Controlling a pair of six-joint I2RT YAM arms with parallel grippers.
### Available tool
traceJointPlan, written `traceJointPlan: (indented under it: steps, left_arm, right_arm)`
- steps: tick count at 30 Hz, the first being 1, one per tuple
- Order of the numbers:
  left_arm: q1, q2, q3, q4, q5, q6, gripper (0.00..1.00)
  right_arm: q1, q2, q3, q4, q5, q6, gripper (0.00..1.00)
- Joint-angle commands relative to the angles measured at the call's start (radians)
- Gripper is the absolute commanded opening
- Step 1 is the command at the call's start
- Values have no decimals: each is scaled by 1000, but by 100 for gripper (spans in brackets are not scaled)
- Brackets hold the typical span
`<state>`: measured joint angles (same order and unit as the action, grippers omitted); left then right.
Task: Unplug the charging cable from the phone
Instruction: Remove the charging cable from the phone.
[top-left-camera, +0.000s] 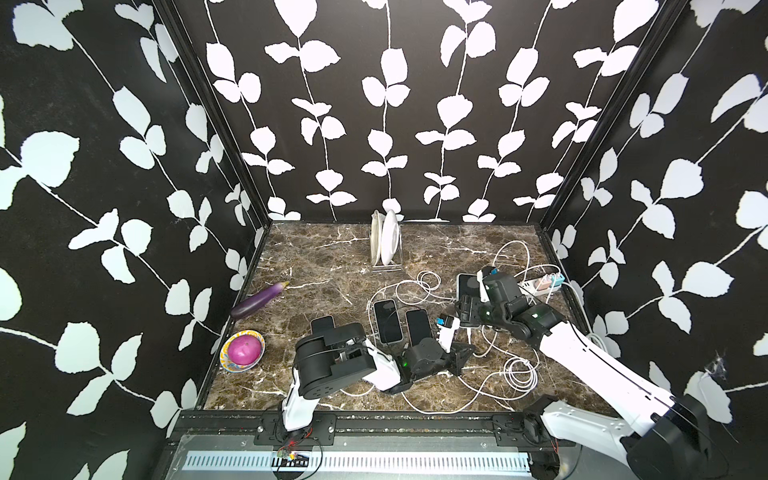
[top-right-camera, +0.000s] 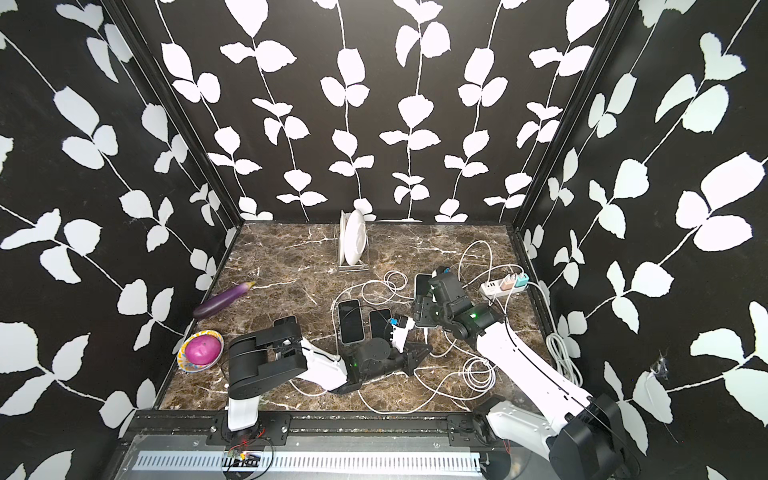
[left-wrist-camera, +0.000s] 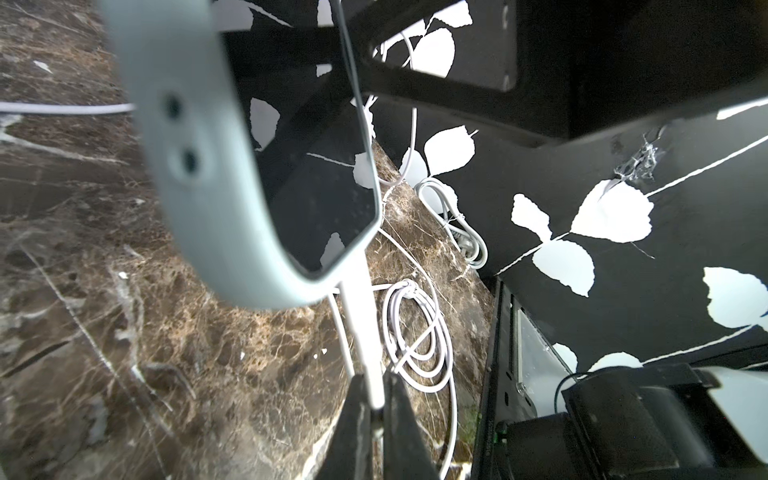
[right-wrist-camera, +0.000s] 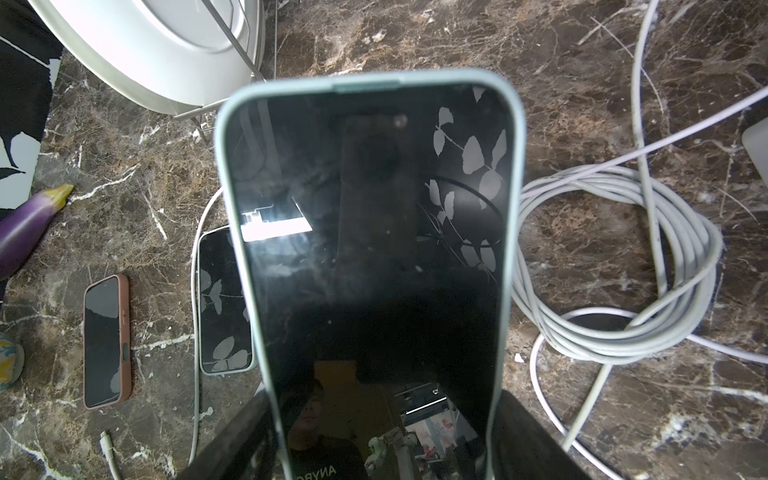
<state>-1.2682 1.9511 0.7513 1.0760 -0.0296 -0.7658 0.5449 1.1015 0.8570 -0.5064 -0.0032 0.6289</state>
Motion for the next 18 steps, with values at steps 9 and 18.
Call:
traceJointPlan:
  steps: [9,18]
  left_arm:
    - [-10,8,22,-55,-7,-3,0]
    - [-27,-9,20,-123,-31,14,0]
  right_arm:
    - [0,70,82,55,48,-23,0]
    - [-30,165,188,95,30,-23,0]
